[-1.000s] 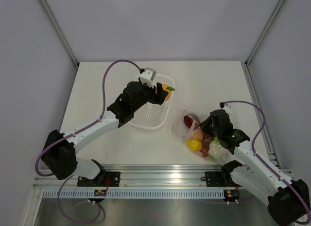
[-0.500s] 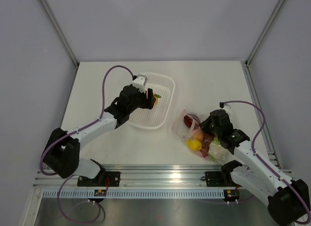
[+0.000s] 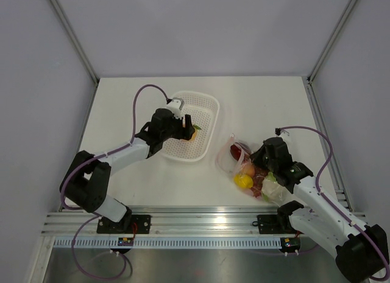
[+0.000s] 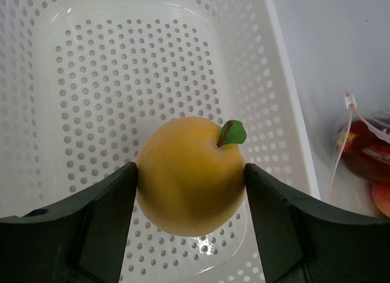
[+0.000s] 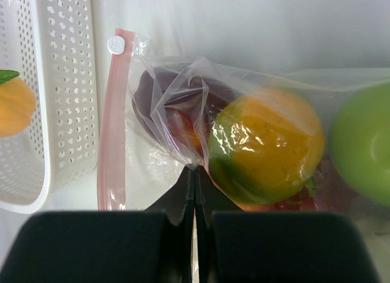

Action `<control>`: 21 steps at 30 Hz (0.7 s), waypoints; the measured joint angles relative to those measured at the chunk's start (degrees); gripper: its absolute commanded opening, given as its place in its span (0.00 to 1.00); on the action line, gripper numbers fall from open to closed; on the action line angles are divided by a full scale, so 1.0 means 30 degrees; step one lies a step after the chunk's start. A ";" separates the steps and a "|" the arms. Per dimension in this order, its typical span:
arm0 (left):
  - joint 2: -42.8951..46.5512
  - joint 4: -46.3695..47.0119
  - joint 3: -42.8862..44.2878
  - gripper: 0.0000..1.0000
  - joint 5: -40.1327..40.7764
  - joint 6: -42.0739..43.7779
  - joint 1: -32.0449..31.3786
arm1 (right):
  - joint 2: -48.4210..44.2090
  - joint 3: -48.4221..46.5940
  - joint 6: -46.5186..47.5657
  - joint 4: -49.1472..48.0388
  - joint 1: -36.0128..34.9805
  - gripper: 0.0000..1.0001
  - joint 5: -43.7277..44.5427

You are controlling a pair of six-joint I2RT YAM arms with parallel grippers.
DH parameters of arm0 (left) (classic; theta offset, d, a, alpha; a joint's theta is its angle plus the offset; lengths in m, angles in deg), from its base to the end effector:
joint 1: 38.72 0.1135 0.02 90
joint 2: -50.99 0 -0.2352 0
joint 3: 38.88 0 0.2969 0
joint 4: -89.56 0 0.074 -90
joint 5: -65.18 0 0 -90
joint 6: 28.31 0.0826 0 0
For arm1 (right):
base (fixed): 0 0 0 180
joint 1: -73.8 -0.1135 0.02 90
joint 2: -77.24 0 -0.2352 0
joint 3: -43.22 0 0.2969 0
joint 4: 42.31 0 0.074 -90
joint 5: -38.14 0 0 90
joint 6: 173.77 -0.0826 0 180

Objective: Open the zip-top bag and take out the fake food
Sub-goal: Place the fake fruit in the bin.

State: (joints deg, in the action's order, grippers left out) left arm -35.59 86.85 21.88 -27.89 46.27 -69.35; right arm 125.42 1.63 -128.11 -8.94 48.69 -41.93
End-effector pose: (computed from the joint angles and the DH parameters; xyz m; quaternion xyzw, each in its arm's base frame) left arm 0.3512 -0.2131 0.1442 0.1273 0.8499 -0.2210 0.4612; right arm 0.2570 0.1047 0.1549 0.1869 0.8840 0.1756 0.3910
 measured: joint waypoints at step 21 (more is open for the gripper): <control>0.5697 0.2681 -0.3169 0.99 -0.0998 -0.3155 0.0007 | -0.0051 0.0022 0.0029 -0.0007 0.0007 0.00 0.0000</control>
State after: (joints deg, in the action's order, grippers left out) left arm -18.50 94.90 12.37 -30.88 36.81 -69.33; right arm 125.27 1.70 -128.02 -8.96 48.72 -41.93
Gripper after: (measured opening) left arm 0.988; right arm 0.009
